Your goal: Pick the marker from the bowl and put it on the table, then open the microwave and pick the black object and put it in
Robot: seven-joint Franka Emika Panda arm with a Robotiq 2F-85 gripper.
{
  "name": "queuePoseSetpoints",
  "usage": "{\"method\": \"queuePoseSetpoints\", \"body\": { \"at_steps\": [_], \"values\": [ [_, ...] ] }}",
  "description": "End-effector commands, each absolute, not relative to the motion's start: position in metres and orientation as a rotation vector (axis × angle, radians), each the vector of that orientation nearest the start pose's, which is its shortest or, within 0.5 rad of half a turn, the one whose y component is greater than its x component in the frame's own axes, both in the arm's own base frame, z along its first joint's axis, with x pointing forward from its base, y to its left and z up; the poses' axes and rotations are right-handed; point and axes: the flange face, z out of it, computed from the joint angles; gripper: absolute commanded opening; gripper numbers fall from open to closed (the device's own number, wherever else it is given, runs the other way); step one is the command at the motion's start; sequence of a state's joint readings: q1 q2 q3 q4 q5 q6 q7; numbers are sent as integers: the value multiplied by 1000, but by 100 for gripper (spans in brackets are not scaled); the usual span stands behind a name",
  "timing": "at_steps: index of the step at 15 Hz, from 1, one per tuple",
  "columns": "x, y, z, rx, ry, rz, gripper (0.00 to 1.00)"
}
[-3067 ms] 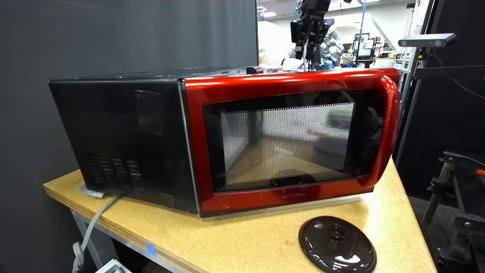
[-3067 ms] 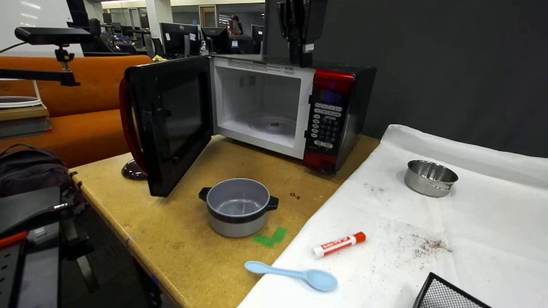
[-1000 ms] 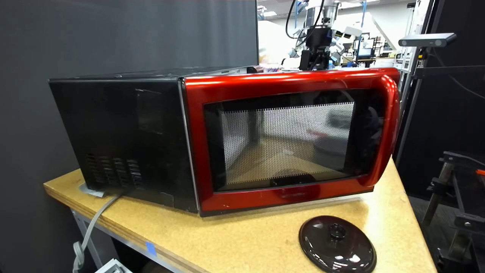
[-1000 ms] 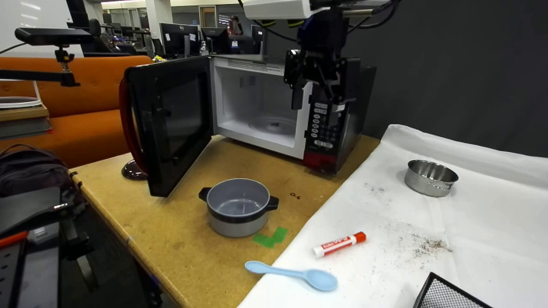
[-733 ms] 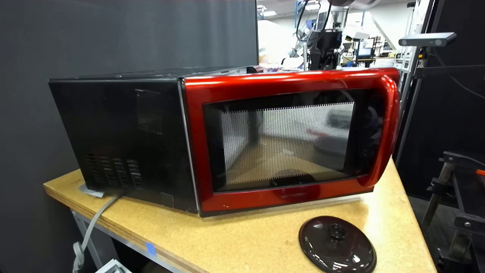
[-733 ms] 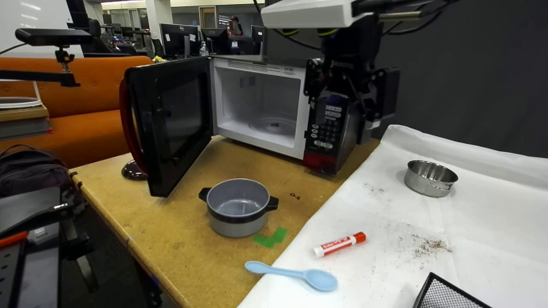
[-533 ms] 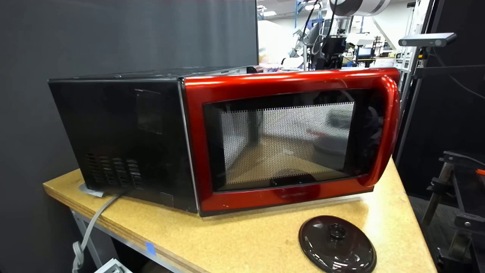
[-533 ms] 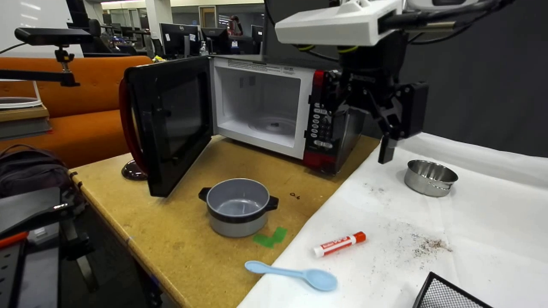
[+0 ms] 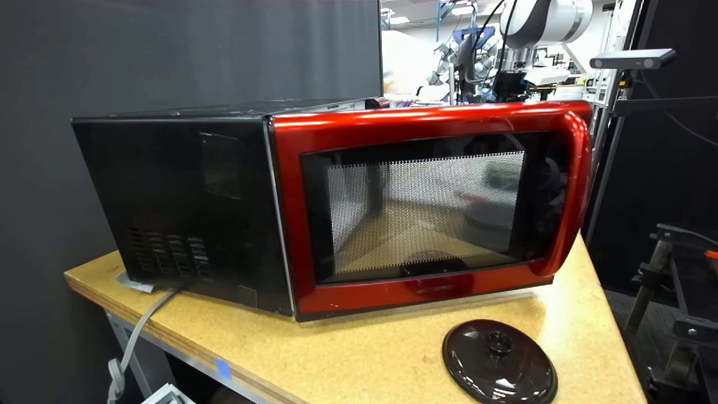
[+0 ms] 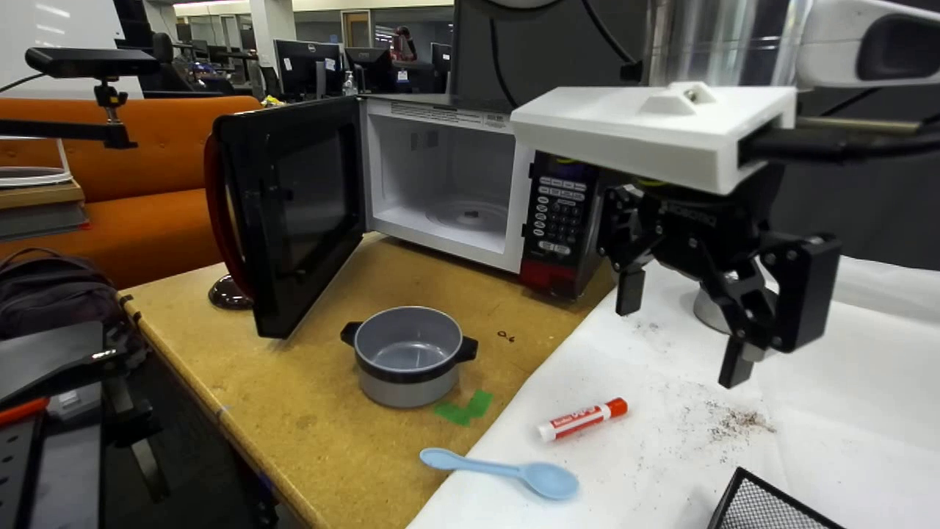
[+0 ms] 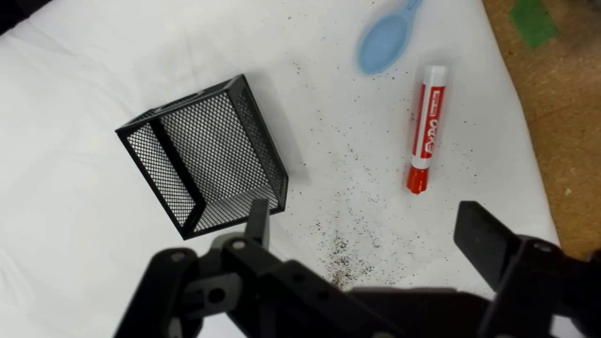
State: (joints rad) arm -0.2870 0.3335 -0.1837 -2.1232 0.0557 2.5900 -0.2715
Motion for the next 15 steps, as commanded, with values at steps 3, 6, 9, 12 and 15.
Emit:
{"method": "queuePoseSetpoints", "body": {
  "at_steps": [3, 6, 9, 12, 15],
  "values": [
    [523, -300, 254, -3169, 276, -182, 100],
    [524, -314, 235, -3170, 140, -150, 100],
    [524, -329, 214, -3169, 48, -119, 100],
    [524, -345, 188, -3167, -1, -91, 100],
    [524, -352, 165, -3164, -44, -58, 100]
  ]
}}
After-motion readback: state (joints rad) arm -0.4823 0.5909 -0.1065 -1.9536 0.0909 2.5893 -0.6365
